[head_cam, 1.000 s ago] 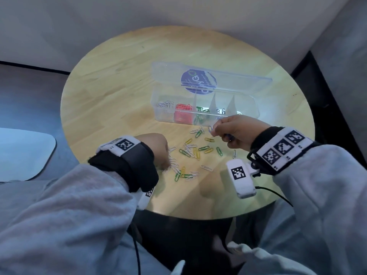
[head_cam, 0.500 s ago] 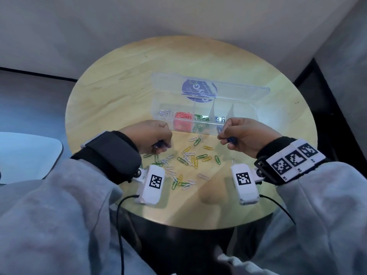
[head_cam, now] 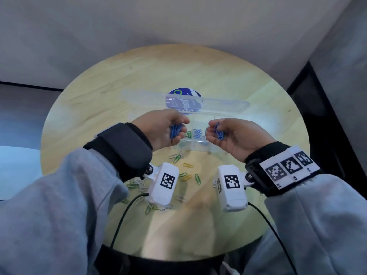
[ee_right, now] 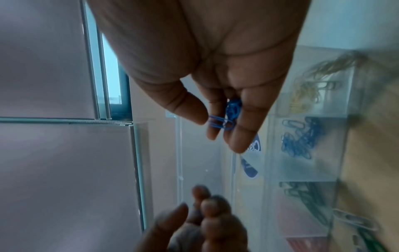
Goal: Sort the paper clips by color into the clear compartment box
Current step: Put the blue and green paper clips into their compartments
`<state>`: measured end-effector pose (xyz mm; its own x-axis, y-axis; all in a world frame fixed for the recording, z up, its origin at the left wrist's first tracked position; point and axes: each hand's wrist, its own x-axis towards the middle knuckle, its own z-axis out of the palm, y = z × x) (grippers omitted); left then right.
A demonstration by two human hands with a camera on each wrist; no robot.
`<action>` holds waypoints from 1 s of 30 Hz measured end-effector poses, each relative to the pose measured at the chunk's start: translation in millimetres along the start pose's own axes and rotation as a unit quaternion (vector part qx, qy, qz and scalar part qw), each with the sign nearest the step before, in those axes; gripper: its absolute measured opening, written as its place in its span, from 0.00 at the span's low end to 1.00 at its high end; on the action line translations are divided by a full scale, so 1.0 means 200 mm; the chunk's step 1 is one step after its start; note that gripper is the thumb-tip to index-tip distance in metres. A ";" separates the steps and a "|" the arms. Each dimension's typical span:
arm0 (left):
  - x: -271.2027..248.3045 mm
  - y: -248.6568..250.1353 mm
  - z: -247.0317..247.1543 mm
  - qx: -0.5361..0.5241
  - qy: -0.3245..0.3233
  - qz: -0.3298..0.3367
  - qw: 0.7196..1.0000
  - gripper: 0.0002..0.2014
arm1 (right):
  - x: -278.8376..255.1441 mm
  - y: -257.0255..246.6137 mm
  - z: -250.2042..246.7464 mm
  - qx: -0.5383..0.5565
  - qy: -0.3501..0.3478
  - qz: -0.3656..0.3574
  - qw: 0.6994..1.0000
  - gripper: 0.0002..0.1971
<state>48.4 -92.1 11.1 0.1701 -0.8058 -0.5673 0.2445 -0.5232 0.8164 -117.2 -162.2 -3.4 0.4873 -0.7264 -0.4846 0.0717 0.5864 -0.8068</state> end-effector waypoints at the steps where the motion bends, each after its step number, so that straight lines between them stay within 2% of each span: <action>1: 0.02 0.02 0.03 -0.009 -0.006 0.001 1.000 0.09 | 0.01 -0.01 -0.01 0.015 0.001 0.005 1.000 0.12; 9: 0.12 0.06 0.13 -0.013 -0.034 -0.005 0.999 0.17 | 0.06 -0.04 -0.03 0.074 -0.009 0.040 0.996 0.12; 14: 0.14 0.06 0.15 -0.010 -0.034 0.000 0.999 0.18 | 0.05 -0.04 -0.03 0.049 -0.034 0.042 0.997 0.12; 17: 0.11 0.06 0.15 0.005 -0.031 0.017 0.999 0.19 | 0.02 -0.04 -0.02 -0.004 -0.047 0.028 0.998 0.12; 19: 0.07 0.07 0.14 0.034 -0.023 0.038 0.998 0.12 | 0.00 -0.05 -0.02 -0.063 -0.042 0.009 0.997 0.10; 22: 0.00 0.05 0.12 0.155 -0.018 0.056 0.986 0.06 | -0.05 -0.05 -0.01 -0.221 -0.022 -0.034 0.975 0.09; 24: -0.04 0.02 0.10 0.295 -0.010 0.067 0.953 0.05 | -0.07 -0.04 -0.02 -0.342 -0.023 -0.065 0.937 0.08; 28: -0.12 -0.09 0.06 0.561 0.028 0.062 0.825 0.03 | -0.13 0.05 -0.02 -0.473 -0.059 -0.040 0.878 0.03; 30: -0.14 -0.14 0.06 0.626 0.041 0.046 0.778 0.06 | -0.15 0.10 -0.01 -0.562 -0.064 -0.024 0.824 0.01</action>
<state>24.9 -57.2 5.0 0.2055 -0.8618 -0.4637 -0.8839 -0.3669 0.2900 -132.0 -128.5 -6.2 0.6010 -0.6526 -0.4614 -0.7229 -0.1976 -0.6621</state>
